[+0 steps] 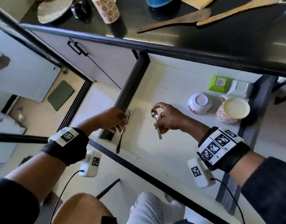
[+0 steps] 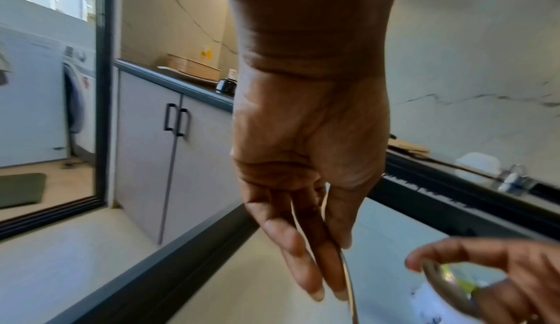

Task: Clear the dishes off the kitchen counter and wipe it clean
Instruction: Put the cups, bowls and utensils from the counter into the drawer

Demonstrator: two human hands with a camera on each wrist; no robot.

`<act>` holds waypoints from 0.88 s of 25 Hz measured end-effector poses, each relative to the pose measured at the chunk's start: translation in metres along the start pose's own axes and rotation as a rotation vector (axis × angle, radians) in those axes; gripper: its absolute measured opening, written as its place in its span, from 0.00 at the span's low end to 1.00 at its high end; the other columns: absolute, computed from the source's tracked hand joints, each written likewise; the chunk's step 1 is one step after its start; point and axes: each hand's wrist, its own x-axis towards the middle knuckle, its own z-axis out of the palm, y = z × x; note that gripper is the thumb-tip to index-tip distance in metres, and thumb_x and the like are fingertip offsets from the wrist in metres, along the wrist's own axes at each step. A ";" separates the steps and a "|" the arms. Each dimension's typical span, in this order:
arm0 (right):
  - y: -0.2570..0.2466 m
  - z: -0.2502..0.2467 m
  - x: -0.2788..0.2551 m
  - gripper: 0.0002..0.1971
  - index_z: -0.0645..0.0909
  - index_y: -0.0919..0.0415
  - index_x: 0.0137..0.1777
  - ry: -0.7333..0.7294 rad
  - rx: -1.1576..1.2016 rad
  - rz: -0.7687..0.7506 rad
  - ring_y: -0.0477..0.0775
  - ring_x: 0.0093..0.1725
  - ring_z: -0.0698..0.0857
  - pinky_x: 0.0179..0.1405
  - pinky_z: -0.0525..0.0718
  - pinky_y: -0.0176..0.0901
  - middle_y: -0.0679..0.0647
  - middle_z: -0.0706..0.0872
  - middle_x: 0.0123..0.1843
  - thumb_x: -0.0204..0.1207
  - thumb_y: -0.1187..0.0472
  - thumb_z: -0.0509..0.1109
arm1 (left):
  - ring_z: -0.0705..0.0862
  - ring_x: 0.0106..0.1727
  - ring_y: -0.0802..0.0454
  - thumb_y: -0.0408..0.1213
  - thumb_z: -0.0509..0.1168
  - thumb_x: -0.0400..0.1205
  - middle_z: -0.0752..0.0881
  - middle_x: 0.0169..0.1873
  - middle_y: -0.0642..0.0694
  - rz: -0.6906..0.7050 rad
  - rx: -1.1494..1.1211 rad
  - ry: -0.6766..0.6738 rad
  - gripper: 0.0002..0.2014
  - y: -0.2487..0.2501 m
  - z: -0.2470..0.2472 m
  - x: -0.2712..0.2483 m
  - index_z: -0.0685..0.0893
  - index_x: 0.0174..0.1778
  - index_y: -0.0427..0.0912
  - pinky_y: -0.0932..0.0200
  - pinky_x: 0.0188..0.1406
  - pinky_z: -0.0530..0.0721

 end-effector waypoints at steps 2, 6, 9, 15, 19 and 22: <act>0.002 0.003 -0.007 0.23 0.72 0.59 0.63 0.004 0.008 0.006 0.65 0.32 0.86 0.32 0.90 0.52 0.65 0.85 0.36 0.73 0.79 0.69 | 0.89 0.37 0.38 0.31 0.68 0.83 0.91 0.34 0.37 0.090 0.018 -0.024 0.04 0.007 -0.014 0.017 0.80 0.46 0.39 0.54 0.29 0.86; -0.004 0.026 -0.008 0.20 0.71 0.60 0.57 0.110 -0.042 0.071 0.66 0.32 0.85 0.38 0.90 0.63 0.62 0.81 0.38 0.70 0.80 0.67 | 0.89 0.31 0.41 0.31 0.69 0.83 0.90 0.32 0.40 0.323 0.098 -0.002 0.06 0.018 -0.050 0.042 0.77 0.48 0.37 0.59 0.22 0.79; -0.021 0.050 0.001 0.15 0.73 0.57 0.48 0.260 -0.207 0.071 0.61 0.28 0.85 0.26 0.88 0.54 0.59 0.80 0.39 0.69 0.78 0.64 | 0.90 0.30 0.42 0.34 0.65 0.85 0.92 0.35 0.42 0.383 0.287 -0.093 0.05 -0.001 -0.069 0.059 0.76 0.46 0.38 0.63 0.19 0.76; -0.036 0.099 0.048 0.02 0.78 0.63 0.44 0.312 -0.298 0.188 0.60 0.27 0.87 0.21 0.80 0.37 0.64 0.89 0.38 0.78 0.67 0.66 | 0.88 0.28 0.54 0.41 0.64 0.85 0.92 0.44 0.49 0.410 0.591 -0.178 0.07 -0.063 -0.084 0.080 0.84 0.46 0.43 0.61 0.35 0.86; -0.035 0.123 0.087 0.02 0.81 0.63 0.43 0.244 -0.315 0.194 0.55 0.31 0.88 0.22 0.80 0.36 0.60 0.91 0.39 0.77 0.65 0.71 | 0.89 0.40 0.50 0.50 0.69 0.79 0.90 0.50 0.49 0.361 0.748 -0.133 0.12 -0.083 -0.077 0.105 0.86 0.55 0.51 0.52 0.52 0.88; -0.038 0.134 0.115 0.04 0.84 0.62 0.39 0.266 -0.298 0.143 0.48 0.29 0.84 0.24 0.82 0.37 0.52 0.89 0.35 0.73 0.66 0.76 | 0.88 0.50 0.46 0.51 0.70 0.79 0.87 0.56 0.46 0.376 0.765 -0.112 0.20 -0.085 -0.074 0.117 0.82 0.66 0.50 0.55 0.51 0.85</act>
